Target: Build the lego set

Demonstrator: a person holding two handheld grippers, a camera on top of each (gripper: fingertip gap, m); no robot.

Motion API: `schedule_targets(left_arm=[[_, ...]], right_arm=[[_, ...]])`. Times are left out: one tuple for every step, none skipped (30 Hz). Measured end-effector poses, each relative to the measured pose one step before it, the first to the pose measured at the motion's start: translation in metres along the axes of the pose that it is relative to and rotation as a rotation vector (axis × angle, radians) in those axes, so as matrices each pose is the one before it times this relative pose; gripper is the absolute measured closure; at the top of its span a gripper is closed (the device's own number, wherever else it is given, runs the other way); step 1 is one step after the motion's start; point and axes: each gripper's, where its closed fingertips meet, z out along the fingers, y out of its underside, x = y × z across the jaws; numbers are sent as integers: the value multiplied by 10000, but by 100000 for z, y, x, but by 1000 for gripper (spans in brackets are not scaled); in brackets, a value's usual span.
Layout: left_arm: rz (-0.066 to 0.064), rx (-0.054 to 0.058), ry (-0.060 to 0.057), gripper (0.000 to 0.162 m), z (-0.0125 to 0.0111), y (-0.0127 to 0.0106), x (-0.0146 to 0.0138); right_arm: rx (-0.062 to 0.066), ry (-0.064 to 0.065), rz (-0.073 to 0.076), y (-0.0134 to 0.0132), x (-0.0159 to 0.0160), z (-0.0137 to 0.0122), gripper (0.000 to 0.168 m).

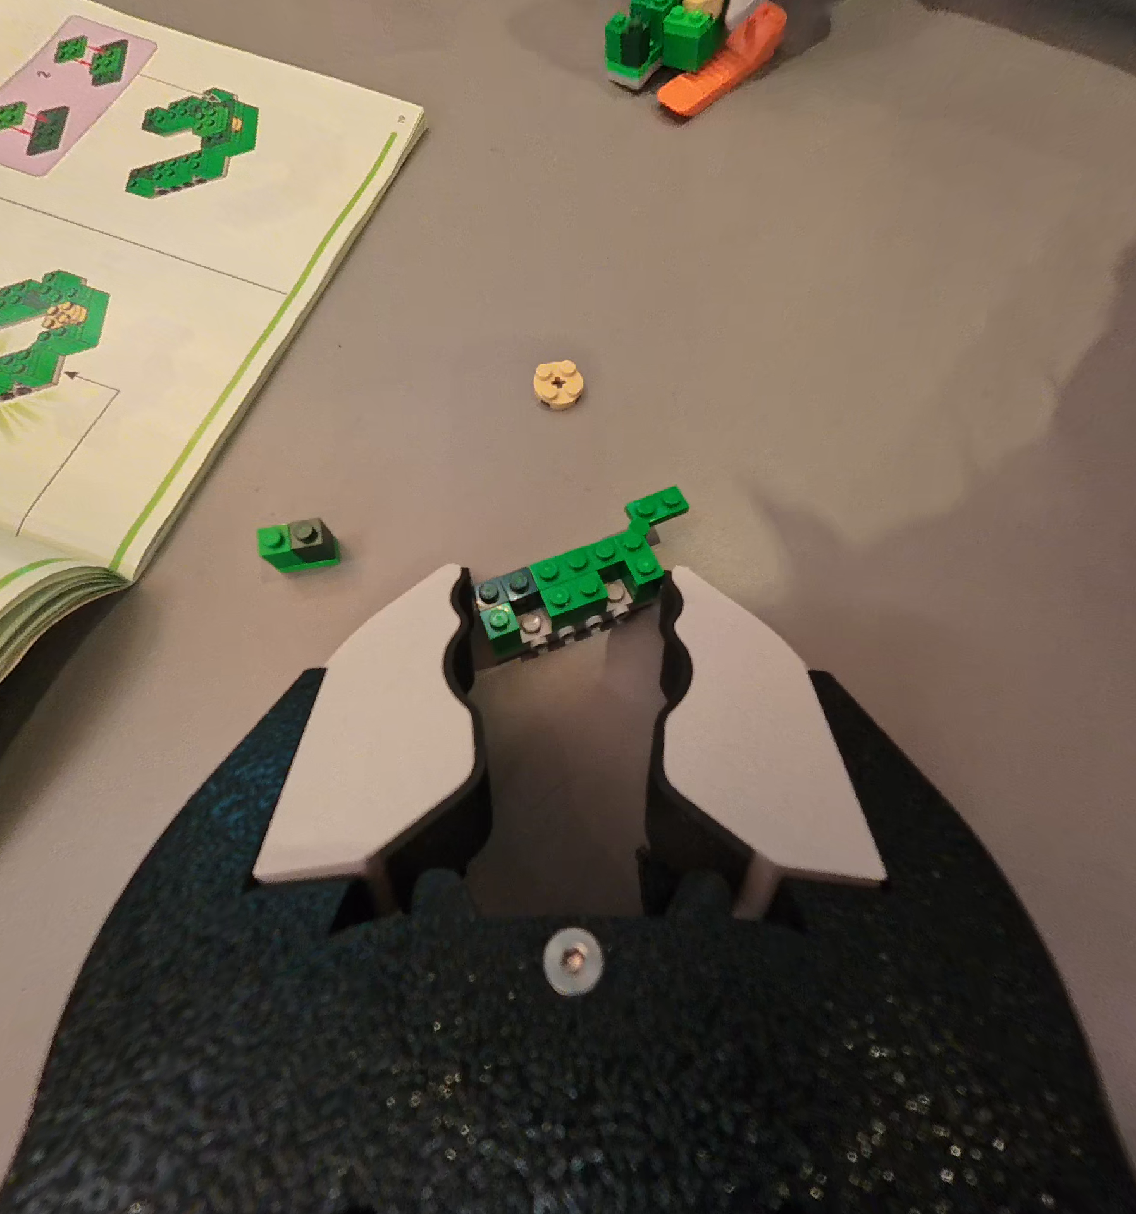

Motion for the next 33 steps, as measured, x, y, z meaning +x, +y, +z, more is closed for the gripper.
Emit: schedule_targets(left_arm=[[-6,2,4,108,-1,-2,-5],[-8,2,7,108,-11,-6,9],[-8,3,7,108,3,-7,-7],[-7,2,6,108,-5,2,7],[-3,1,3,108,5,-5,-2],[1,-1,-1,108,0,1,-2],[3,-1,-2,108,-5,5,3],[1,-1,-4,108,6,-3,0],[-4,0,-3,108,0,0,-1],[-5,1,1,108,-6,-9,5],[-10,2,5,108,-1,-3,-1],[-12,3,5,108,0,-3,1],[-14,4,6,108,0,-4,4],[-17,5,6,108,-2,-5,-7],[-17,4,5,108,-6,-13,6],[-10,3,3,108,6,-8,2],[4,-1,-5,108,2,1,5],[28,-6,-11,108,6,6,22],[56,-9,20,107,2,1,71],[42,-4,69,104,12,2,143],[-17,1,68,97,16,-24,133],[-21,-27,-1,91,-18,19,-1],[-4,-75,-79,86,-63,78,-106],[29,-135,-212,80,-134,165,-282],[106,-103,-280,78,-221,83,-297],[193,29,-229,79,-327,-234,-71],[271,194,-126,82,-392,-684,270],[307,351,21,86,-289,-1151,672],[281,419,202,90,-62,-1439,1029],[186,373,362,94,285,-1456,1279],[19,248,407,96,688,-1239,1266],[-131,27,379,95,1052,-812,1117],[-132,-228,306,91,1231,-277,866]], right_arm=[[156,382,-421,-550,19,-81,134],[138,379,-518,-644,-105,-56,134],[147,386,-562,-765,-186,-9,134],[204,361,-588,-880,-245,77,134],[250,243,-552,-931,-402,205,134],[257,80,-421,-865,-572,323,135],[160,-90,-245,-646,-700,438,135],[137,-73,-104,-530,-599,496,134],[231,-127,-65,-576,-676,499,134],[229,-155,-35,-533,-707,509,134],[111,-119,-37,-329,-609,527,134],[-24,-95,-62,-95,-511,493,135],[-124,-57,-63,107,-376,465,135],[-191,-48,-46,269,-275,408,135],[-214,-43,-9,359,-179,359,135],[-184,-40,19,345,-135,271,135],[-143,-48,60,270,-121,202,134],[-66,-48,126,101,-71,93,134],[34,-88,151,-55,-68,-57,134],[-21,-124,106,27,-119,-80,132],[-37,-68,124,82,-18,-99,128],[-24,-38,126,90,45,-112,125],[16,-104,100,88,-67,-139,124],[34,-75,84,71,-40,-142,124],[23,-15,54,95,14,-131,124],[2,-54,65,118,-43,-97,124],[-29,-69,109,150,-51,-55,124],[-39,-47,99,144,-10,-12,122],[-29,-68,62,124,-69,-12,121],[-25,-57,59,98,-79,-7,121],[-6,-59,62,79,-94,13,120],[27,-104,62,36,-183,29,119],[18,-155,59,27,-282,38,119]])
